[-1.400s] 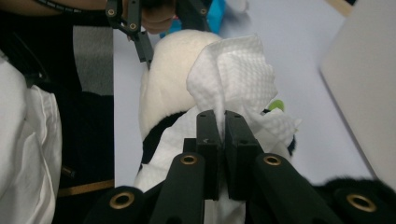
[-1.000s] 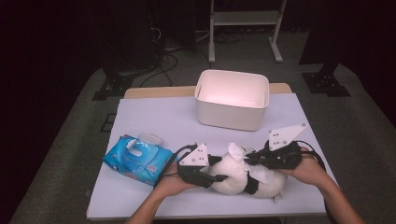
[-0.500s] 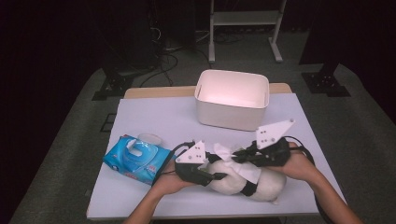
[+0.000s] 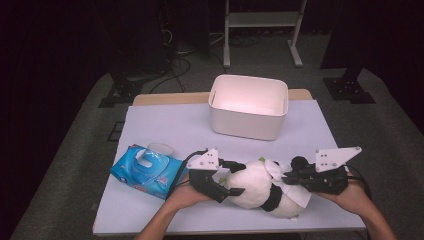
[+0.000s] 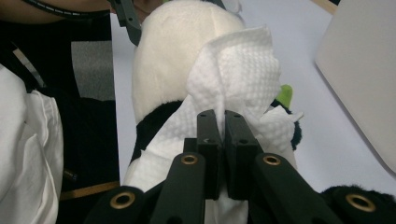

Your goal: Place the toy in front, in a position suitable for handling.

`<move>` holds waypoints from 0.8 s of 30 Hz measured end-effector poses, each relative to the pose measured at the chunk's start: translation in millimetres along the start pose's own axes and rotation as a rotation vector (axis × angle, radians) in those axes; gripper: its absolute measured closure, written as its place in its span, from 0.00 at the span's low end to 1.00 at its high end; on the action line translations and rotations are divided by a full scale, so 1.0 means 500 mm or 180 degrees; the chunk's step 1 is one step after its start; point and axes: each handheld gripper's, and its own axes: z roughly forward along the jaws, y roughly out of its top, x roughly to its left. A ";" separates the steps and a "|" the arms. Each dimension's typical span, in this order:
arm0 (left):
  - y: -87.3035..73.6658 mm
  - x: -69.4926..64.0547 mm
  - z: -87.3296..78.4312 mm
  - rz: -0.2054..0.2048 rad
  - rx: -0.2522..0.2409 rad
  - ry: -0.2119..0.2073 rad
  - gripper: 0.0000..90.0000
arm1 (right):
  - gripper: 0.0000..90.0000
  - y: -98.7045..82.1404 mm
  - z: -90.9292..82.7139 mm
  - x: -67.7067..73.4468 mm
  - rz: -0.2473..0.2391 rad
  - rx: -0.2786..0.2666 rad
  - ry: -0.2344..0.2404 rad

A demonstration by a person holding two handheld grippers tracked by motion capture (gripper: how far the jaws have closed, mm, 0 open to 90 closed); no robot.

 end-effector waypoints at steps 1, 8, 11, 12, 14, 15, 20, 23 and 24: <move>0.000 0.000 0.000 0.0000 0.0000 0.0000 0.20 | 0.95 0.000 0.000 0.000 0.0000 0.0000 0.0000; -0.010 0.010 -0.002 -0.0113 -0.0031 -0.0089 0.18 | 0.95 -0.020 -0.015 -0.007 0.0067 -0.0084 -0.0027; -0.014 0.010 0.003 -0.0160 -0.0071 -0.0145 0.17 | 0.95 -0.026 -0.022 -0.006 0.0087 -0.0101 -0.0053; -0.014 0.010 0.005 -0.0163 -0.0085 -0.0146 0.17 | 0.95 -0.027 -0.023 -0.006 0.0087 -0.0112 -0.0059; -0.014 0.010 0.009 -0.0171 -0.0083 -0.0144 0.17 | 0.95 -0.028 -0.023 -0.006 0.0095 -0.0131 -0.0059; -0.014 0.007 0.014 -0.0126 -0.0057 -0.0097 0.17 | 0.95 -0.030 -0.022 -0.007 0.0114 -0.0150 -0.0054; 0.003 0.004 -0.001 0.0018 -0.0130 -0.0022 0.50 | 0.95 -0.023 -0.011 -0.009 0.0106 -0.0257 -0.0055; 0.022 0.000 -0.014 0.0124 -0.0085 0.0039 0.52 | 0.95 -0.007 -0.003 -0.013 0.0097 -0.0397 0.0009; 0.030 -0.001 -0.021 0.0153 -0.0079 0.0063 0.52 | 0.95 0.000 0.004 -0.012 0.0067 -0.0410 0.0021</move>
